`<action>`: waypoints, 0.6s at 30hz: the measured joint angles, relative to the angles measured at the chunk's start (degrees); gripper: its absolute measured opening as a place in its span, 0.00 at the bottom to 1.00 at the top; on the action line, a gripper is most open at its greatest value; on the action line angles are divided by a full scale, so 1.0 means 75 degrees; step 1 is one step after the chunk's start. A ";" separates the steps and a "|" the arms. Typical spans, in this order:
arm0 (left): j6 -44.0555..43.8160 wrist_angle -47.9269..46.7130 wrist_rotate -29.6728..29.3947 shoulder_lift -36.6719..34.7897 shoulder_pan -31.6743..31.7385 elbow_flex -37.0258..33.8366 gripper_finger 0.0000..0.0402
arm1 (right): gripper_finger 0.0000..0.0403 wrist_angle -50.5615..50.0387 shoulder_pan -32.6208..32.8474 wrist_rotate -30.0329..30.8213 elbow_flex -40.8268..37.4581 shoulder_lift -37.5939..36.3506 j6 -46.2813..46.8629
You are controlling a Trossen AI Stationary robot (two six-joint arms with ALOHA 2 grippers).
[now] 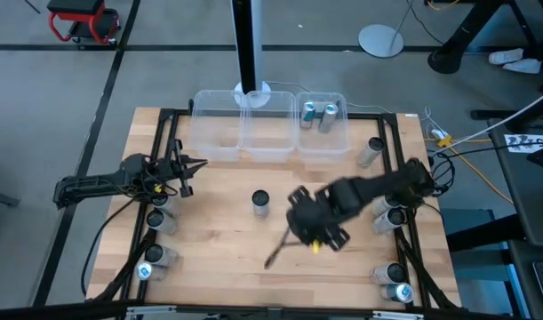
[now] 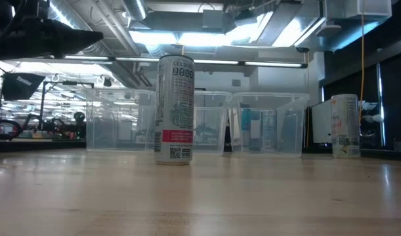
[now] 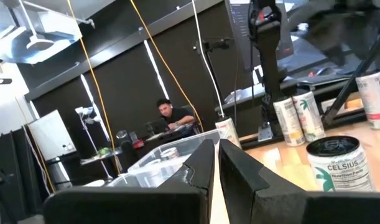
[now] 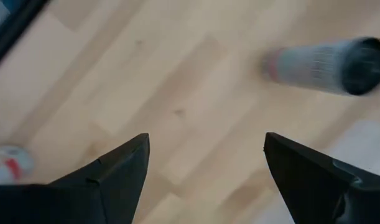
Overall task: Sort soda cans
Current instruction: Put the blue soda can into the right transparent bin
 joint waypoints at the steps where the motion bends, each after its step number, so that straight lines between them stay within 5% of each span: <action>1: -0.0028 -0.0004 0.0000 0.0000 -0.0001 0.0000 0.04 | 0.79 -0.0007 0.0188 0.0003 -0.0070 0.0000 0.0185; 18: -0.0647 0.0451 0.0000 -0.0006 0.0001 0.0000 0.04 | 0.79 -0.0009 0.3161 -0.0151 -0.1111 0.0003 0.4757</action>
